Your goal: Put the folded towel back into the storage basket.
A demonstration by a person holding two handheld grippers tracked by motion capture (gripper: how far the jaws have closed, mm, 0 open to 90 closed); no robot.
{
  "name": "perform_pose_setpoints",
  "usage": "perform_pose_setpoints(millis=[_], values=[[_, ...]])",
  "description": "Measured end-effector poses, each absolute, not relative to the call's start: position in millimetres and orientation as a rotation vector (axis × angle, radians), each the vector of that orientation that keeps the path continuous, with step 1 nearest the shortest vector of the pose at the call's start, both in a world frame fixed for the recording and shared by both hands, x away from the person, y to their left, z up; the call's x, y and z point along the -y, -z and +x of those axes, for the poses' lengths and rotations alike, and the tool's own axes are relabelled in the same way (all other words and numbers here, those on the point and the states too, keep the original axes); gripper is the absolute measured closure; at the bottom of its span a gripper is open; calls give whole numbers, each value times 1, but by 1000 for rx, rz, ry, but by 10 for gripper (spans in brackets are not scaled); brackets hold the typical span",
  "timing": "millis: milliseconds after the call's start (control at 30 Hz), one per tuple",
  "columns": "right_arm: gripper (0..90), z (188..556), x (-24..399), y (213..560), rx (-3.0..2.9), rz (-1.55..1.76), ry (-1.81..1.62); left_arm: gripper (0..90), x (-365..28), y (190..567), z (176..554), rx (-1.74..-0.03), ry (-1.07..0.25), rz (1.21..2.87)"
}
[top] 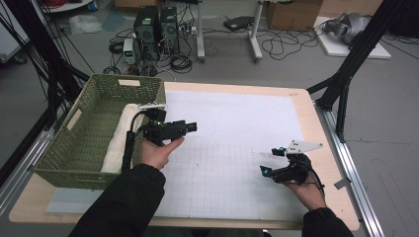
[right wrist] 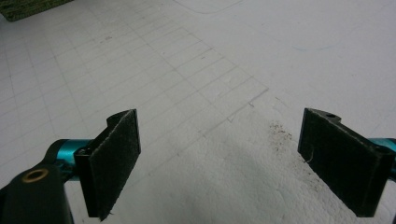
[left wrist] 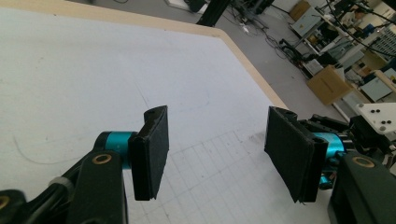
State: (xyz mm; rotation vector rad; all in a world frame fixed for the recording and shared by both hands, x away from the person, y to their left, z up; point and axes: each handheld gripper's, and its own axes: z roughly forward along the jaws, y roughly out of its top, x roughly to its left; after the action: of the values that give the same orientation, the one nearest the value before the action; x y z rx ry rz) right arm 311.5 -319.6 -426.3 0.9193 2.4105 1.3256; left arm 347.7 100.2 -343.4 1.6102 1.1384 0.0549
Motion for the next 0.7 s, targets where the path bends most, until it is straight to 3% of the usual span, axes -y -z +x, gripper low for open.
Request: perform_pose_setpoints(millis=[500, 700], values=[[124, 312, 319, 425, -2408, 914, -1331, 390, -83, 360, 332, -1145, -223, 1683], [124, 312, 318, 424, -2409, 908, -1332, 388, -80, 370, 327, -1150, -232, 1699]])
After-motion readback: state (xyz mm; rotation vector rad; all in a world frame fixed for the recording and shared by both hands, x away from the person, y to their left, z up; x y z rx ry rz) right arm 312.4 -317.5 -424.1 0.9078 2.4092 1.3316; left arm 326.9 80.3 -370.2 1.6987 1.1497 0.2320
